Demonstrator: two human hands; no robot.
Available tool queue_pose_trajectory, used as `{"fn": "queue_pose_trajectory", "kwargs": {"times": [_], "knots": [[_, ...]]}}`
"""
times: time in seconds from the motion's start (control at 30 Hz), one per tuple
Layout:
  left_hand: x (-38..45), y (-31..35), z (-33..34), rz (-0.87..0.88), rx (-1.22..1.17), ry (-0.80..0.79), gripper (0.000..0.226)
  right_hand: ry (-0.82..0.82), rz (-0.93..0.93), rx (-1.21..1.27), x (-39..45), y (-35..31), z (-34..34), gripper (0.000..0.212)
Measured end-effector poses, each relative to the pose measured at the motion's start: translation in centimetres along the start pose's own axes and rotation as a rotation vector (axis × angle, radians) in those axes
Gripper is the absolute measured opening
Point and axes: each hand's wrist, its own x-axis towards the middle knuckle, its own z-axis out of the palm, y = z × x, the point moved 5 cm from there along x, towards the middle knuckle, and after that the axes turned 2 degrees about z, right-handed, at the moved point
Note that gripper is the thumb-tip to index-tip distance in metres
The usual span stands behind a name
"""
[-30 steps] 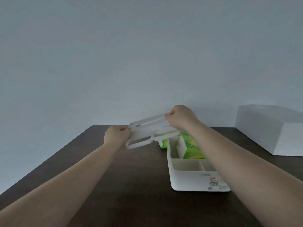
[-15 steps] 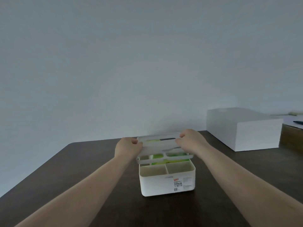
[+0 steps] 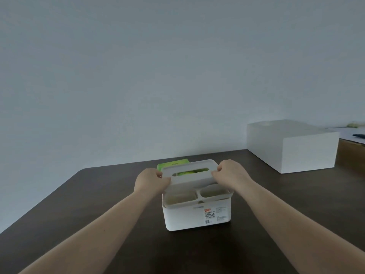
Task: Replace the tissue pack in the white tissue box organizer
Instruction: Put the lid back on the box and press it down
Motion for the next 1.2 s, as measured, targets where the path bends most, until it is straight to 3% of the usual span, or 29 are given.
{"fn": "queue_pose_trajectory", "kwargs": {"times": [0.43, 0.5, 0.57, 0.6, 0.67, 0.77, 1.03, 1.2], "knots": [[0.1, 0.2, 0.1, -0.001, 0.090, 0.056, 0.015, 0.052, 0.064, -0.043, 1.1, -0.1, 0.1, 0.026], [0.3, 0.5, 0.1, 0.008, 0.072, 0.059, 0.012, 0.036, 0.051, 0.012, 1.8, 0.0, 0.2, 0.014], [0.6, 0.7, 0.5, 0.012, 0.007, 0.054, 0.005, 0.000, 0.068, 0.095, 2.5, 0.2, 0.6, 0.037], [0.8, 0.7, 0.8, -0.007, -0.062, 0.041, 0.010, -0.030, 0.061, 0.127, 2.8, 0.4, 1.0, 0.038], [1.1, 0.7, 1.7, -0.073, -0.239, -0.022, 0.037, -0.075, 0.022, 0.184, 3.3, 0.7, 1.9, 0.018], [1.8, 0.6, 3.0, -0.112, -0.355, -0.102, 0.056, -0.078, 0.019, 0.236, 3.8, 1.1, 2.6, 0.023], [2.4, 0.1, 4.0, -0.112, -0.328, -0.117, 0.046, -0.017, 0.002, 0.104, 4.8, 1.0, 2.8, 0.018], [2.8, -0.5, 4.6, -0.133, -0.378, -0.153, 0.025, -0.044, 0.024, 0.073, 5.2, 1.0, 2.6, 0.027]]}}
